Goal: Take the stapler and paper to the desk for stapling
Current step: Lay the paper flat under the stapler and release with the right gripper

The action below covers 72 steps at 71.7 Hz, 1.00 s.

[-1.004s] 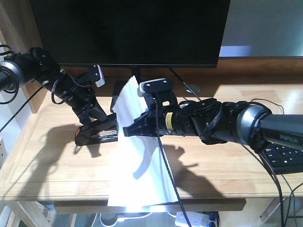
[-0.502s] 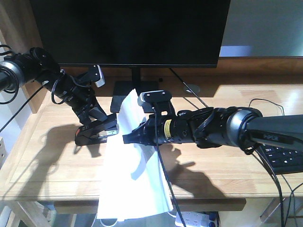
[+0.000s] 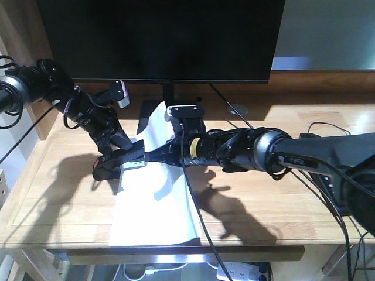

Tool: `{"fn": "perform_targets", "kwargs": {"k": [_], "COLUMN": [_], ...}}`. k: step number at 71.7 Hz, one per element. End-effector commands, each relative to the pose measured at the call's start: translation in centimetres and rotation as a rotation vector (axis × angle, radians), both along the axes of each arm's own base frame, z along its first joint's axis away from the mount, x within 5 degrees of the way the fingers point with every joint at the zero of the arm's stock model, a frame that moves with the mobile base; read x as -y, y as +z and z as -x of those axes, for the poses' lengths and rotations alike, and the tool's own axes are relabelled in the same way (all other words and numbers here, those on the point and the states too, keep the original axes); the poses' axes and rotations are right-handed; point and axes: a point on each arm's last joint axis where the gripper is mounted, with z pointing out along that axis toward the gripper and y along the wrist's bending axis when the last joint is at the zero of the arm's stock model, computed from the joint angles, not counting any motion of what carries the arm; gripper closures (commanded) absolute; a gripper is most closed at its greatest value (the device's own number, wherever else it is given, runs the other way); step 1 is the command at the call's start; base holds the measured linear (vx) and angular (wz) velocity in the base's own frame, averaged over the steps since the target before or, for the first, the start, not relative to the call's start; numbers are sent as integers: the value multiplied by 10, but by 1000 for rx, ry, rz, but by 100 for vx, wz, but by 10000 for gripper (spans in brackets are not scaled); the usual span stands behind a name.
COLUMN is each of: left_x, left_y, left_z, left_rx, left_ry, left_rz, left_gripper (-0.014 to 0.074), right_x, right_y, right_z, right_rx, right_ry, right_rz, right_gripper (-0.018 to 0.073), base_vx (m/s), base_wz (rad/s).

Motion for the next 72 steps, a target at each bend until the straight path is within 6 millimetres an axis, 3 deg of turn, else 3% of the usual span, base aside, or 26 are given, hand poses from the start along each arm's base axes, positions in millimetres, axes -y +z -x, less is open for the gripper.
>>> {"fn": "perform_targets", "kwargs": {"k": [1, 13, 20, 45, 55, 72], "left_x": [2, 2, 2, 2, 2, 2], "left_y": [40, 40, 40, 40, 40, 40], "left_z": [2, 2, 2, 2, 2, 2], "left_rx": [74, 74, 74, 74, 74, 74], "left_ry": [19, 19, 19, 19, 19, 19], "left_rz": [64, 64, 64, 64, 64, 64], "left_gripper": [603, 603, 603, 603, 603, 603], "right_x": [-1, -2, -3, 8, 14, 42], "right_y": [30, 24, 21, 21, 40, 78], "right_z": [-13, -18, -20, -25, -26, -12], "right_rx": [76, 79, 83, 136, 199, 273], "right_ry": [-32, -49, -41, -118, -153, -209], "right_rz": [-44, -26, -16, 103, 143, 197], "right_gripper": [554, 507, 433, 29, -34, -34], "base_vx": [0, 0, 0, 0, 0, 0], "base_wz": [0, 0, 0, 0, 0, 0]}}
